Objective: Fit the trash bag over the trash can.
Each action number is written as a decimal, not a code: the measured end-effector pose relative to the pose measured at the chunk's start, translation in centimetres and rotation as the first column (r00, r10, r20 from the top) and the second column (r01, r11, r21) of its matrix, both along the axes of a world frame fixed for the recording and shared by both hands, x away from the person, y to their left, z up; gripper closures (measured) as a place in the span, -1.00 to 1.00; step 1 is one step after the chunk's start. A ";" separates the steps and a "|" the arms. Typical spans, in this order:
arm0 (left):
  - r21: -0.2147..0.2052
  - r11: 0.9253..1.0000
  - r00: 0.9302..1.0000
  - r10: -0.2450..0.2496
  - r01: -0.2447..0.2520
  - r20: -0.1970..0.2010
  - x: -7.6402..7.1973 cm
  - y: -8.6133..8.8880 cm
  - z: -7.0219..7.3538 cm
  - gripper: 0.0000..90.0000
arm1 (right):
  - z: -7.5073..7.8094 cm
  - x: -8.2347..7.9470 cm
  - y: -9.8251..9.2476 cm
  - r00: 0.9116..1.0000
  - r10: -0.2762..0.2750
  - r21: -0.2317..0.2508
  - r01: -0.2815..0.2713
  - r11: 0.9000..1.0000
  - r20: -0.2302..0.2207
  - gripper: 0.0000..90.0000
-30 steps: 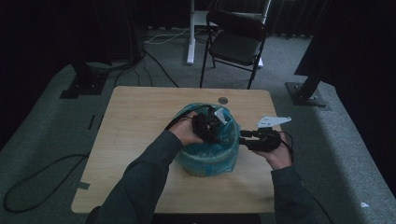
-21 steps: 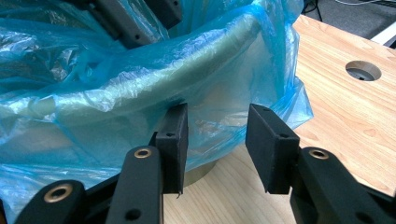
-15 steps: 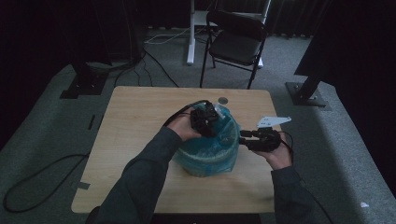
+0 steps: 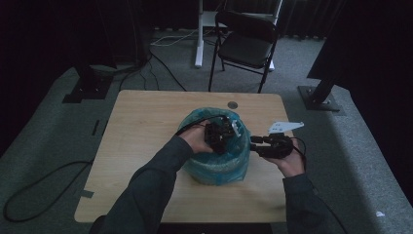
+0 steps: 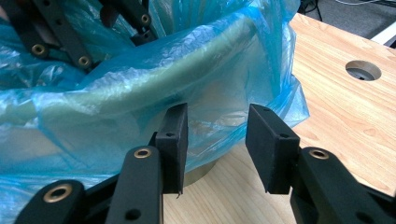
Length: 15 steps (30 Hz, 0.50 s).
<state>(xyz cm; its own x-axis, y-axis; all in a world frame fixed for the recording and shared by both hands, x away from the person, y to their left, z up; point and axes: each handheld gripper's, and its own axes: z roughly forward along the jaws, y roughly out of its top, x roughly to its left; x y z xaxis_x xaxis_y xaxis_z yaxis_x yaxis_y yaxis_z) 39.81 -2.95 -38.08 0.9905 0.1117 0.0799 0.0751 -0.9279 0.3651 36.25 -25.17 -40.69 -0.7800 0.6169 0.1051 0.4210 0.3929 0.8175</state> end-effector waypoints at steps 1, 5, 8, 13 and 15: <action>-0.005 1.000 1.000 -0.011 0.011 -0.007 -0.1 0.0 0.0 0.34 | 0.0 0.0 0.0 1.000 0.000 0.000 0.000 1.000 0.000 0.30; -0.027 0.998 0.998 -0.058 0.057 -0.036 -0.6 -0.2 0.2 0.34 | 0.0 0.0 0.0 1.000 -0.001 0.000 0.001 1.000 -0.002 0.30; -0.012 0.999 0.999 -0.044 0.044 -0.019 -0.5 -0.1 0.2 0.34 | 0.0 0.0 -0.1 1.000 -0.001 0.001 0.001 1.000 0.000 0.30; -0.012 0.999 0.998 0.033 -0.033 0.051 0.0 0.6 0.6 0.36 | 0.1 -0.1 -0.1 1.000 -0.001 0.004 0.001 1.000 0.001 0.29; 0.006 0.998 0.994 0.061 -0.062 0.089 0.2 0.9 0.8 0.36 | 0.0 0.0 -0.1 1.000 -0.002 0.003 0.002 1.000 0.000 0.29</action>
